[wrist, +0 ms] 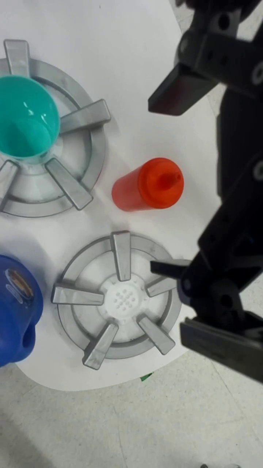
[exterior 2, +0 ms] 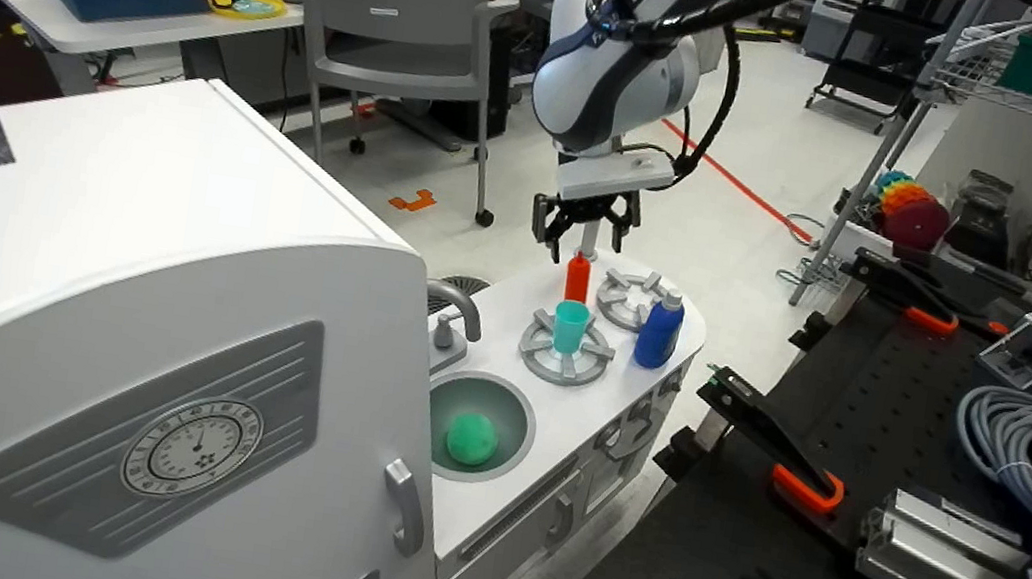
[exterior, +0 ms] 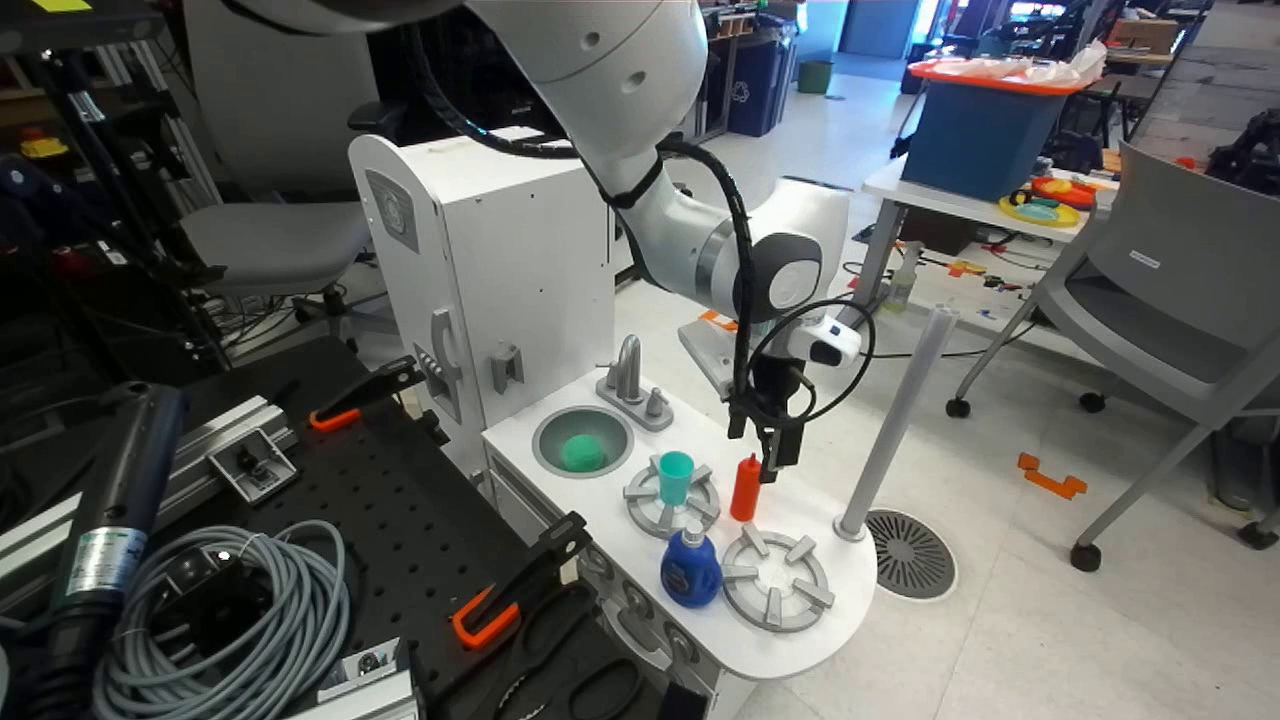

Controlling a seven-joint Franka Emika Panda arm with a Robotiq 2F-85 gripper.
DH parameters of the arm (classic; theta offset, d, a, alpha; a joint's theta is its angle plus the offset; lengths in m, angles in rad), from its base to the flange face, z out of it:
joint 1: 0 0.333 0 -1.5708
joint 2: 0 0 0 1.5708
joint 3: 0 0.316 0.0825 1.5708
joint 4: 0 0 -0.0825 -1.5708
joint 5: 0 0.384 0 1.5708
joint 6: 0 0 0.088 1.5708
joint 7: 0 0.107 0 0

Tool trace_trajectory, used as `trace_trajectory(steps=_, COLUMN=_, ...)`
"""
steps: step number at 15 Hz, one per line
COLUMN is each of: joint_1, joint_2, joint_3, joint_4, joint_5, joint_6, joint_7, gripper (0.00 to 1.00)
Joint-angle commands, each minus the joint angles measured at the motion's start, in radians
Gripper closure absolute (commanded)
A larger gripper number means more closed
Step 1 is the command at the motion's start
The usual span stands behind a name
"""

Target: Put the orange bottle on the stove plate to the right

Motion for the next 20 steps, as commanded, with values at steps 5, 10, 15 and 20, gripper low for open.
trace_trajectory(steps=5, joint_1=0.016, joint_2=0.194, joint_3=-0.032, joint_4=0.302, joint_5=0.008, joint_6=-0.129, joint_7=0.076, gripper=0.0)
trace_trajectory(steps=10, joint_1=0.02, joint_2=0.197, joint_3=-0.029, joint_4=0.3, joint_5=-0.004, joint_6=-0.148, joint_7=0.1, gripper=0.34)
trace_trajectory(steps=15, joint_1=0.019, joint_2=0.197, joint_3=-0.03, joint_4=0.303, joint_5=-0.004, joint_6=-0.15, joint_7=0.119, gripper=0.73)
trace_trajectory(steps=20, joint_1=0.018, joint_2=0.197, joint_3=-0.021, joint_4=0.297, joint_5=-0.002, joint_6=-0.082, joint_7=0.113, gripper=0.86)
